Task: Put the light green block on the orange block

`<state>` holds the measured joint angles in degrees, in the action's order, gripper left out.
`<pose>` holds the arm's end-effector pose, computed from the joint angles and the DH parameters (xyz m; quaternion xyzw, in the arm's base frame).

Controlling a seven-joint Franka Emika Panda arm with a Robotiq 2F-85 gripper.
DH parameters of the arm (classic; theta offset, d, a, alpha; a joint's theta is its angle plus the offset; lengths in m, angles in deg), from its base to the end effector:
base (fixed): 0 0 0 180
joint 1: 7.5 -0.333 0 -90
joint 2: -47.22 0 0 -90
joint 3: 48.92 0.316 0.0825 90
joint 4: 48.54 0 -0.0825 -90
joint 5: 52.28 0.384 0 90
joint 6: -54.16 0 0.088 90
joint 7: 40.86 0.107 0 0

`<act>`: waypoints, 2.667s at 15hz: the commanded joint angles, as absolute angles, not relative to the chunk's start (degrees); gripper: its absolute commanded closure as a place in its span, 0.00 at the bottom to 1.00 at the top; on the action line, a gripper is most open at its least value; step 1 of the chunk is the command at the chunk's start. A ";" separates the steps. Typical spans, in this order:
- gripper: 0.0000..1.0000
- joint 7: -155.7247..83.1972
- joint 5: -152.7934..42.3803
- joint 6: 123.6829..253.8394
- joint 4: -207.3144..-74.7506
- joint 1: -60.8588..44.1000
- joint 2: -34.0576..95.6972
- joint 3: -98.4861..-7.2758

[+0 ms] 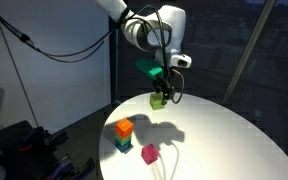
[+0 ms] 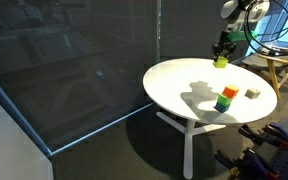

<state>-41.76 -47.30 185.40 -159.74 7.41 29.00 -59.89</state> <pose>0.5589 -0.2630 0.3264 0.9710 -0.2384 0.0197 0.0010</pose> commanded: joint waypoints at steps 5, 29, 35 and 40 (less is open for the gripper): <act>0.69 -47.24 -47.82 182.24 -164.84 7.32 36.24 -59.75; 0.69 -52.52 -51.53 185.61 -179.33 4.29 46.58 -59.69; 0.69 -53.96 -53.18 187.37 -183.35 4.25 48.62 -59.82; 0.69 -54.41 -53.83 189.00 -185.47 4.23 48.99 -59.88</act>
<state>-53.25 -52.69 187.76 -183.34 4.35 47.02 -59.56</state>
